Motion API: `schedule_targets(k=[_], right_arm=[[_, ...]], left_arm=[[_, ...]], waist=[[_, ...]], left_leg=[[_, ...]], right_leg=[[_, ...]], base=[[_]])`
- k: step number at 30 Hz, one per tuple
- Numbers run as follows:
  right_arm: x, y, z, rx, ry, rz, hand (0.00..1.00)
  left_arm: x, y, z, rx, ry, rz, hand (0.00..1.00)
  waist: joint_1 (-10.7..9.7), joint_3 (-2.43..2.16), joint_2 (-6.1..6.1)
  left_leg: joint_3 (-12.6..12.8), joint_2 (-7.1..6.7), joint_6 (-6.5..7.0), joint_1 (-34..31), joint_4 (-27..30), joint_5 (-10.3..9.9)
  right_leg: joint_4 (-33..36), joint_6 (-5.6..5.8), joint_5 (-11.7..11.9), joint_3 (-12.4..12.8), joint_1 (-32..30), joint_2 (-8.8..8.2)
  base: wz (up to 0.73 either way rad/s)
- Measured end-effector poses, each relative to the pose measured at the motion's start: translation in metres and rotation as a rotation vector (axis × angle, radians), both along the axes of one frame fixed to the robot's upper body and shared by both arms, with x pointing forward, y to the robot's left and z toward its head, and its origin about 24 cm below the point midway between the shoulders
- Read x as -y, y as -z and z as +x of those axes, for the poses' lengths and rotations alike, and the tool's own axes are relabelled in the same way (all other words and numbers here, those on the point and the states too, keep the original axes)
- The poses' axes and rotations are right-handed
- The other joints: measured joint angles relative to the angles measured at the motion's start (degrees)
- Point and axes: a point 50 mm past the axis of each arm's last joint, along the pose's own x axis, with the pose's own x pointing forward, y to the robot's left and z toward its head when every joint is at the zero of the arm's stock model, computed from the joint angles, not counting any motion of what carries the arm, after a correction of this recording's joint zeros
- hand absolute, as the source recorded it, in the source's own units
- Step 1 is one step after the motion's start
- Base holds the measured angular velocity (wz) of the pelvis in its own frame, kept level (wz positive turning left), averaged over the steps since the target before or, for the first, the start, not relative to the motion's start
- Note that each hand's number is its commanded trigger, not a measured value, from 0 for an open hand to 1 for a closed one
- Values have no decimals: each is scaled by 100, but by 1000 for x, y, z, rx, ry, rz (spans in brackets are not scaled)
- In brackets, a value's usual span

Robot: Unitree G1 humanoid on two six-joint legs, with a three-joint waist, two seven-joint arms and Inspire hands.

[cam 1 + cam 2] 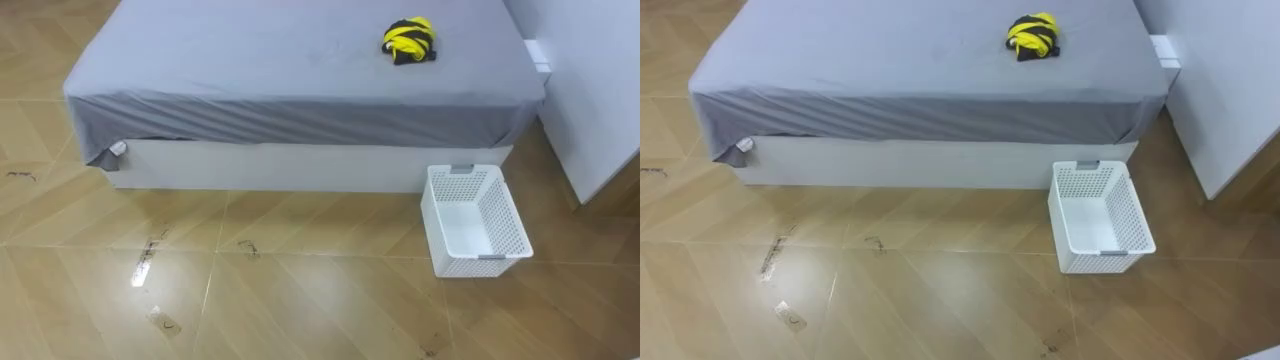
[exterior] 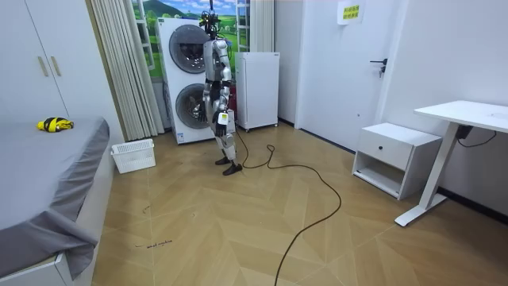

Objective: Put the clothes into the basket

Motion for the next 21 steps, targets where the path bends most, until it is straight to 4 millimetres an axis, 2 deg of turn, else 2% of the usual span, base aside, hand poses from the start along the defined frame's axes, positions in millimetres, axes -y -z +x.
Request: schedule_targets(k=[6,9,21], right_arm=[[1,0,0,2,4,-3,0],[2,-1,2,6,6,-4,0],[2,-1,3,8,6,-2,0]], left_arm=[[0,0,2,3,10,-1,0],[0,0,2,3,9,-1,0],[1,0,-1,-2,-3,-5,0]], waist=[[9,22,28],[7,-2,52],[-2,-19,62]], left_leg=[[-9,0,0,0,-2,-2],[-9,-2,0,-63,5,-2],[-28,-4,0,-127,19,-2]], right_leg=[[0,0,0,45,0,4],[7,0,0,47,-68,3],[7,0,0,-11,-118,-2]], base=[[0],[0],[0]])
